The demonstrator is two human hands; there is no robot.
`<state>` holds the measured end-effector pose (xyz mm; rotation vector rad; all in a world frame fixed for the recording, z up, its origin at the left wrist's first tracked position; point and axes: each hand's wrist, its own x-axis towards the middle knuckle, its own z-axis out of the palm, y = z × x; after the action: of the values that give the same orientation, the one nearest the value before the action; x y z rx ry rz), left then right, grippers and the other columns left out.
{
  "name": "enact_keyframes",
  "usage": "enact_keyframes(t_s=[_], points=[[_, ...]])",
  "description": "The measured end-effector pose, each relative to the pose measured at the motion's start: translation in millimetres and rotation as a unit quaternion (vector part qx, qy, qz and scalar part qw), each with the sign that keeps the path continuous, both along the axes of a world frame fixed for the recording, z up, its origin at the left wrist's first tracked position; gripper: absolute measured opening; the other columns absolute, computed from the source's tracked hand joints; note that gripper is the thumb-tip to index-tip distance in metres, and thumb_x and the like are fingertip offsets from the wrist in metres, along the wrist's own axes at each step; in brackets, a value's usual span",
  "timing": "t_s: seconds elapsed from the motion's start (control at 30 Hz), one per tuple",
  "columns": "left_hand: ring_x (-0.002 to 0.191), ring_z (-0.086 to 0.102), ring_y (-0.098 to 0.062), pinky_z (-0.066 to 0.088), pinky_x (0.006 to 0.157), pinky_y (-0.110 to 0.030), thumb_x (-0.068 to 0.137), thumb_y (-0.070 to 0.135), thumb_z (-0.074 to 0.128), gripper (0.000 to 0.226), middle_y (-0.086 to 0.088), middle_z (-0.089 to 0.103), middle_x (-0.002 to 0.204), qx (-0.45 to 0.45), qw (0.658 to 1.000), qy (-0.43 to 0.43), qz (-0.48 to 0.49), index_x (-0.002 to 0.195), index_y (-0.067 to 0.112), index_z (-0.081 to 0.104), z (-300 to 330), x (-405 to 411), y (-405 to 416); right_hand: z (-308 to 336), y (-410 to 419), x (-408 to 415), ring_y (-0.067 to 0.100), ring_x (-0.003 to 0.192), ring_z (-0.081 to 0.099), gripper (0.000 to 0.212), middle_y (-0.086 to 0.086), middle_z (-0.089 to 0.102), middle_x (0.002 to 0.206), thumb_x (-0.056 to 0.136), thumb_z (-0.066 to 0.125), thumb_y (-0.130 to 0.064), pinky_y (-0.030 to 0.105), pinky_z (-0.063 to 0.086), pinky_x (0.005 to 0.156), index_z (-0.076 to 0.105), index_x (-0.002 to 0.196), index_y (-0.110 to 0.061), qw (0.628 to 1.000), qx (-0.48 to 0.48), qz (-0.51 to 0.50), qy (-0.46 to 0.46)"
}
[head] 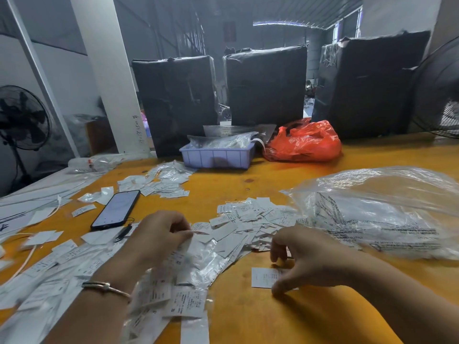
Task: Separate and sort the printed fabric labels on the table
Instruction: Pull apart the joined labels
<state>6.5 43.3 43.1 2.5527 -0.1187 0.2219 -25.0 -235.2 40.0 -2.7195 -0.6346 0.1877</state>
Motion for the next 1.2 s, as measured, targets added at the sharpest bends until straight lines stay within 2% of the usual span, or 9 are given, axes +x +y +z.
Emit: enact_keyframes(t_s=[0.27,0.43,0.53,0.7,0.87,0.97,1.07,1.13,1.2], points=[[0.074,0.059,-0.004,0.04,0.056,-0.022,0.083,0.029,0.076,0.014,0.013,0.065,0.077,0.122,0.99,0.033,0.064,0.072,0.031,0.067,-6,6,17,3,2,-1,0.001,0.073,0.047,0.021,-0.012,0.054,0.084,0.075,0.079,-0.034,0.015,0.038,0.059,0.06,0.083,-0.03,0.999,0.006,-0.006,0.044],[0.1,0.052,-0.01,0.044,0.079,-0.029,0.084,0.036,0.072,0.009,0.014,0.056,0.101,0.145,0.986,-0.063,0.061,0.091,0.037,0.066,-8,3,8,-2,4,1,0.001,0.071,0.048,0.024,-0.011,0.057,0.083,0.072,0.077,-0.02,0.017,0.039,0.059,0.056,0.077,-0.029,0.997,0.065,-0.009,0.038],[0.099,0.054,-0.001,0.047,0.084,-0.022,0.088,0.039,0.064,0.009,0.019,0.058,0.102,0.038,0.99,-0.104,-0.082,0.097,0.035,0.064,-9,-2,-16,-6,6,3,0.009,0.078,0.054,0.029,-0.006,0.06,0.087,0.07,0.075,-0.012,0.024,0.044,0.065,0.055,0.081,-0.028,0.991,0.125,-0.017,0.036],[0.099,0.057,0.011,0.046,0.074,-0.007,0.073,0.061,0.06,0.046,0.019,0.066,0.106,-0.11,0.969,0.014,-0.22,0.113,0.038,0.062,-13,-18,-57,-10,10,3,0.015,0.069,0.063,0.03,0.006,0.067,0.075,0.064,0.078,0.009,0.024,0.048,0.058,0.063,0.082,-0.01,0.932,0.349,-0.038,0.093],[0.082,0.066,-0.015,0.052,0.071,-0.035,0.083,0.027,0.075,0.021,0.0,0.074,0.09,-0.171,0.958,0.008,-0.229,0.1,0.015,0.073,-14,-22,-66,-12,11,2,0.022,0.063,0.063,0.027,0.017,0.067,0.072,0.066,0.075,0.017,0.026,0.051,0.055,0.058,0.086,0.011,0.87,0.485,-0.017,0.091],[0.082,0.069,-0.017,0.055,0.07,-0.029,0.079,0.017,0.074,0.021,-0.005,0.074,0.087,-0.255,0.941,0.009,-0.222,0.096,0.005,0.073,-14,-24,-67,-3,2,5,0.017,0.064,0.065,0.017,0.014,0.07,0.073,0.071,0.07,0.013,0.025,0.05,0.057,0.063,0.079,0.0,0.89,0.454,-0.034,0.027],[0.072,0.067,-0.004,0.051,0.061,-0.014,0.068,0.02,0.066,0.031,-0.005,0.073,0.082,-0.269,0.942,0.014,-0.202,0.09,-0.001,0.069,-15,-24,-63,1,-18,16,0.012,0.061,0.058,0.011,-0.002,0.064,0.065,0.074,0.064,-0.009,0.025,0.041,0.052,0.063,0.067,-0.018,0.962,0.179,-0.129,-0.158],[0.072,0.069,-0.006,0.052,0.06,-0.015,0.069,0.014,0.067,0.023,-0.004,0.074,0.079,-0.268,0.944,0.016,-0.194,0.083,-0.004,0.066,-19,-20,-60,6,-34,22,0.019,0.068,0.057,0.008,-0.001,0.063,0.071,0.075,0.057,-0.014,0.024,0.035,0.051,0.061,0.069,-0.017,0.943,0.019,-0.249,-0.221],[0.073,0.073,-0.013,0.054,0.06,-0.017,0.077,-0.003,0.069,0.007,-0.005,0.075,0.079,-0.283,0.94,0.025,-0.191,0.081,-0.004,0.063,-21,-17,-59,6,-48,28,0.025,0.07,0.053,0.007,0.004,0.063,0.079,0.075,0.053,-0.011,0.025,0.033,0.054,0.059,0.073,-0.015,0.908,-0.028,-0.336,-0.248]])
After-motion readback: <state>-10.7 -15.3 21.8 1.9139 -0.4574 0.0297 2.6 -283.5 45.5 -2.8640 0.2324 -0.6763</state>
